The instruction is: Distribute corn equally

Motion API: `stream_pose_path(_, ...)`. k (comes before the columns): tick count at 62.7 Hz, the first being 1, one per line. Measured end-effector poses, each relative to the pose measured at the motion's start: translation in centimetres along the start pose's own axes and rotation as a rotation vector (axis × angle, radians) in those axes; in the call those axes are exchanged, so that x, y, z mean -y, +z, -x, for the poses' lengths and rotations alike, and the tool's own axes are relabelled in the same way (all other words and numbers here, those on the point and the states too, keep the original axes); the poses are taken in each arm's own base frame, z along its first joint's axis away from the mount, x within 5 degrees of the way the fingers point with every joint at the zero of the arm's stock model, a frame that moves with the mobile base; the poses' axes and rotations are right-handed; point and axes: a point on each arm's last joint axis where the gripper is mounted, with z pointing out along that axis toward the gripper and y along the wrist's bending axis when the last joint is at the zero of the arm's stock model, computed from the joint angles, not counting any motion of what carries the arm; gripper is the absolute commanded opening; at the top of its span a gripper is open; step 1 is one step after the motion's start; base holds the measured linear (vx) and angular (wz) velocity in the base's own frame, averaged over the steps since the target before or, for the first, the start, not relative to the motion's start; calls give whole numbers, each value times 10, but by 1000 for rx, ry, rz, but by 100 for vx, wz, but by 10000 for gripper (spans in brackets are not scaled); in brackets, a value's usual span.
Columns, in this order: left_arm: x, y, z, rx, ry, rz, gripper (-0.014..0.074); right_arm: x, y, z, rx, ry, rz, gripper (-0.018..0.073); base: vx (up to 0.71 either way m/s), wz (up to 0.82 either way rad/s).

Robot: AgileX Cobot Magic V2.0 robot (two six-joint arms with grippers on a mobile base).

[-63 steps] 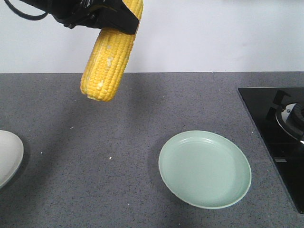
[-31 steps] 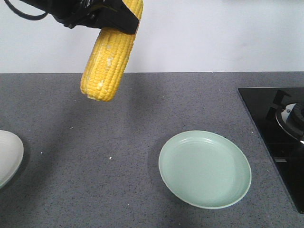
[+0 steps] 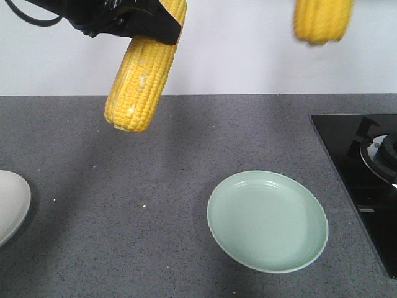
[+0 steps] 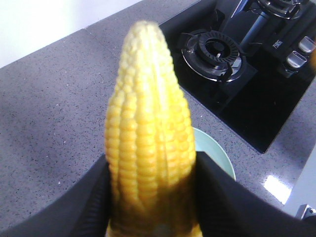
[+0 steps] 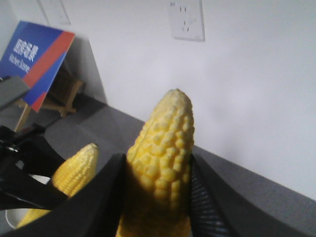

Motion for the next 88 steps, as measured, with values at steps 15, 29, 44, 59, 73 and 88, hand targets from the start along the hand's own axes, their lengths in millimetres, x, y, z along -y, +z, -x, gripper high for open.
stream_pose_path(15, 0, 0, -2, -25, 2, 2, -7, 18, 91, -57, -315, 38, -9, -4, 0, 0)
stream_pose_path(29, -2, 0, -3, -29, 8, 20, -7, 41, 134, -139, -609, 72, 20, -4, 0, 0)
stream_pose_path(44, -8, 0, -4, -41, 30, 88, -7, 56, 149, -197, -727, 86, 35, 0, 0, 0)
stream_pose_path(59, -17, -2, -5, -60, 58, 185, -7, 62, 154, -212, -723, 42, 33, 52, 0, 0)
stream_pose_path(73, -27, -4, -6, -83, 93, 295, -7, 65, 160, -220, -761, 62, 50, 197, 0, 0)
stream_pose_path(88, -39, -9, -7, -99, 94, 437, -7, 68, 161, -228, -816, 67, 62, 393, 0, 0)
